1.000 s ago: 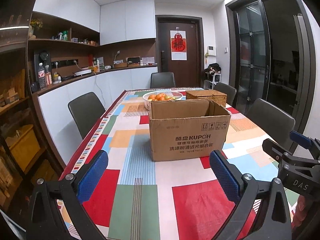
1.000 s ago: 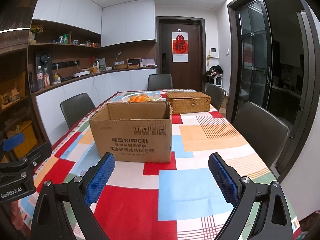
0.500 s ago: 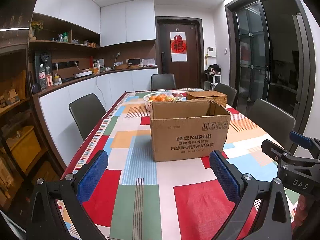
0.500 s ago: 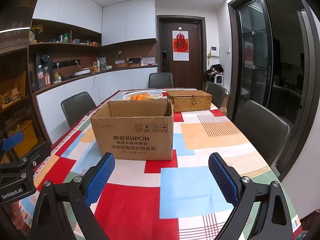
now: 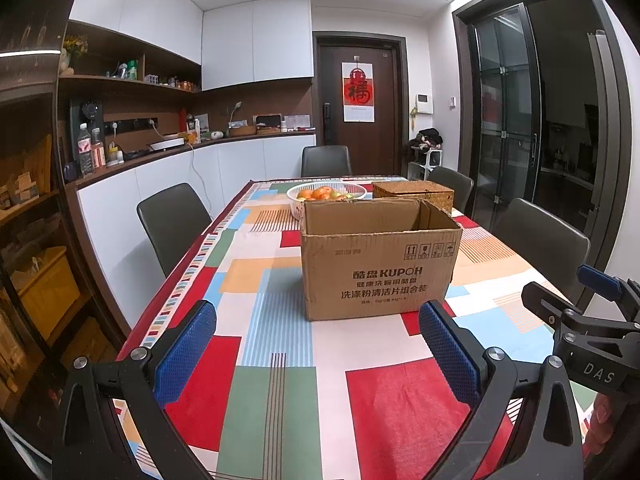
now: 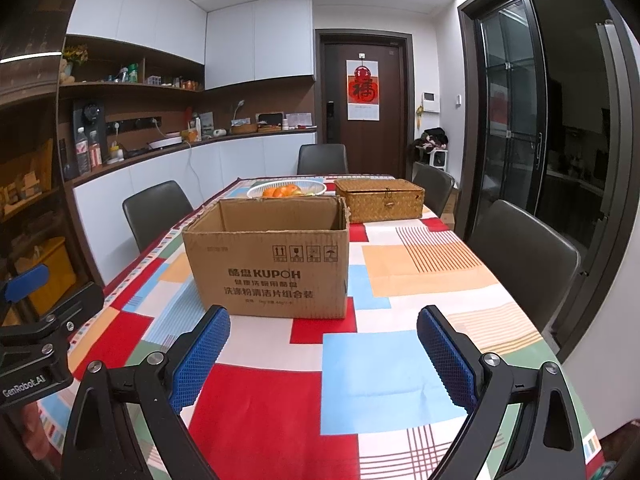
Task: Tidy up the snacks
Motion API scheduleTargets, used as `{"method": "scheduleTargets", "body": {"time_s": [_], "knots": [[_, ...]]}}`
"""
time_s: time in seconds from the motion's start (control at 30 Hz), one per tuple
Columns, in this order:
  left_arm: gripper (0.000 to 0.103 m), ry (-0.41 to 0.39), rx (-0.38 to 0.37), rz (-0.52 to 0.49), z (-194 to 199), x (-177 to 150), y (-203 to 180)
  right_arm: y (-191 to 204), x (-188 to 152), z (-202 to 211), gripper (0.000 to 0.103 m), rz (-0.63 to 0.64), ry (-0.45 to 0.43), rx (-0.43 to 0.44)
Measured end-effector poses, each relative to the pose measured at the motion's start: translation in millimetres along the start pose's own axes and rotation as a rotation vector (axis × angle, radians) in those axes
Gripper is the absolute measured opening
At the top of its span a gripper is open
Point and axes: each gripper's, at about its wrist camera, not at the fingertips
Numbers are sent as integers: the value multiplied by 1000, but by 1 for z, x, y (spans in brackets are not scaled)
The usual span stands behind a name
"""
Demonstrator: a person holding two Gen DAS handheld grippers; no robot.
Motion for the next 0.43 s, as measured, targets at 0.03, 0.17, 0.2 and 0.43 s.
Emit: {"method": "scheduleTargets", "body": {"time_s": [0.03,0.17,0.2,0.43], "knots": [[103,2,0,2,0,0,0,0,0,0,95,1,0,-1],[103,11,-5,6,-3,0,0,0,-1,-1,95,0,4,1],[103,13,-6,7,-3,1,0,0,-2,-1,95,1,7,1],[103,15,-5,9,-4,1,0,0,-4,-2,95,0,9,-2]]}}
Point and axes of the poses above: each gripper's, at about its wrist camera, not at the fingertips, and z roughly against the way its jaws point, y to its left, x to its top, and after that the axes turned 15 degrees about y, right-handed
